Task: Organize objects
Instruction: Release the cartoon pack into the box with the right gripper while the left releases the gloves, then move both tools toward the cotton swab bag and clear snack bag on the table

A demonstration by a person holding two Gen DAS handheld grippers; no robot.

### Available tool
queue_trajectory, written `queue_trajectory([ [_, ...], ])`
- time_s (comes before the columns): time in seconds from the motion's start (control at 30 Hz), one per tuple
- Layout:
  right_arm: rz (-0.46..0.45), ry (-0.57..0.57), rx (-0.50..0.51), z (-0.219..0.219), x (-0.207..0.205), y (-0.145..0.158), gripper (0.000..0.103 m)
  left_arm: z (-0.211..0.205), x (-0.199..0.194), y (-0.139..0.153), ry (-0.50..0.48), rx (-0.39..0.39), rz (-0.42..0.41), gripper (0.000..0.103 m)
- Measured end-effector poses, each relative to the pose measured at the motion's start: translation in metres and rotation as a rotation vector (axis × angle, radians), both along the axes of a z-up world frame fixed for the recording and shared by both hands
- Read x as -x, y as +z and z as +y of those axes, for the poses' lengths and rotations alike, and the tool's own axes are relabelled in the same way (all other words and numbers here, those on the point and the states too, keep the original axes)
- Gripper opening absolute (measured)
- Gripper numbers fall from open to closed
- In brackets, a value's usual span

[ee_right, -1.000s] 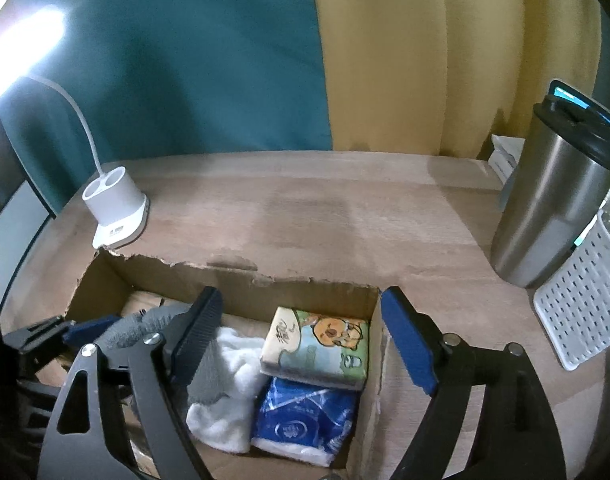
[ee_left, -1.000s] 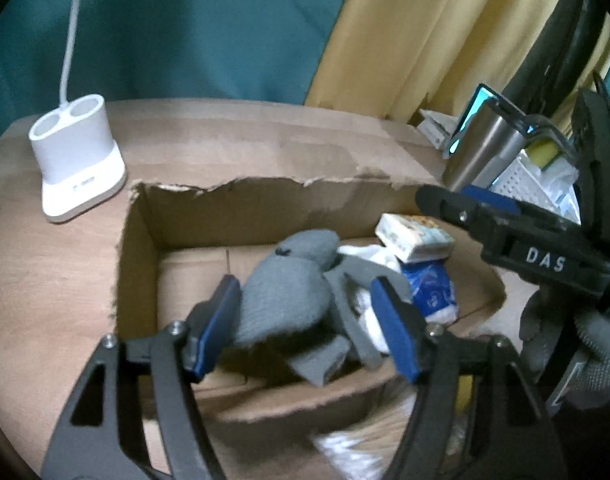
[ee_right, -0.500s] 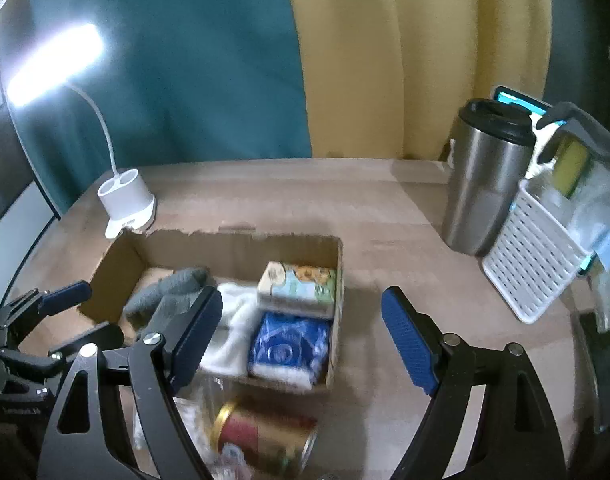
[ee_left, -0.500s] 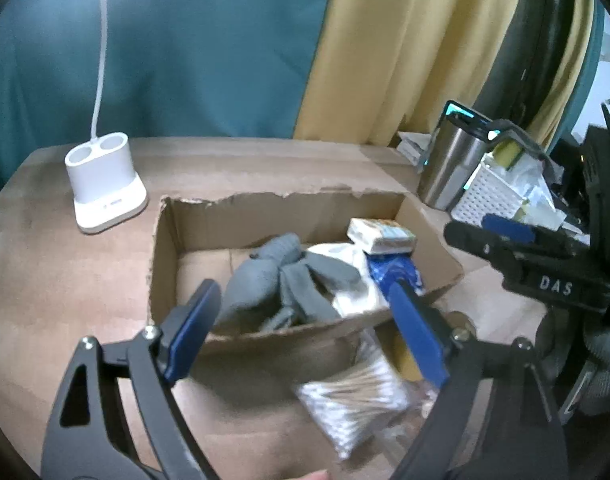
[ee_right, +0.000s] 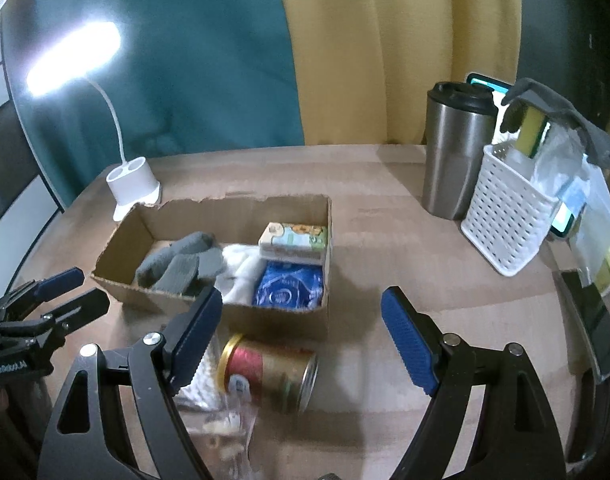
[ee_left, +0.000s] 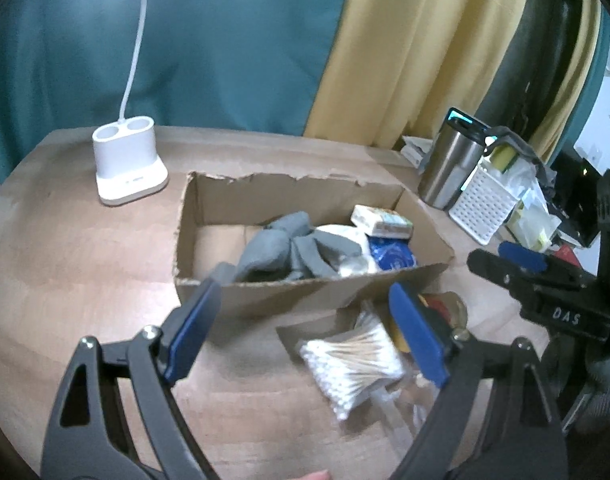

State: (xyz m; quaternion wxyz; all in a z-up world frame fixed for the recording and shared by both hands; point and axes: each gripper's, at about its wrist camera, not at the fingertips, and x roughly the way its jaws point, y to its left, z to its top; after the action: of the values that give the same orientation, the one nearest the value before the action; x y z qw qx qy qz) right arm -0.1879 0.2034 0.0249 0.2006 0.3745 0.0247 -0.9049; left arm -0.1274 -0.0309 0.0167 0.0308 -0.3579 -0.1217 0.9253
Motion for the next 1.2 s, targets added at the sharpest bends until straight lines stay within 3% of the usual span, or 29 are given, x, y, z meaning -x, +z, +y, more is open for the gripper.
queue_trajectory([
  [0.63,-0.005,0.009,0.009,0.008,-0.047,-0.004,0.084,-0.009,-0.044,0.001,0.022,0.015,0.028,0.088],
  [1.2,-0.059,0.035,-0.022,-0.001,-0.060,-0.029,0.084,-0.027,-0.055,-0.020,0.067,0.046,-0.037,0.088],
])
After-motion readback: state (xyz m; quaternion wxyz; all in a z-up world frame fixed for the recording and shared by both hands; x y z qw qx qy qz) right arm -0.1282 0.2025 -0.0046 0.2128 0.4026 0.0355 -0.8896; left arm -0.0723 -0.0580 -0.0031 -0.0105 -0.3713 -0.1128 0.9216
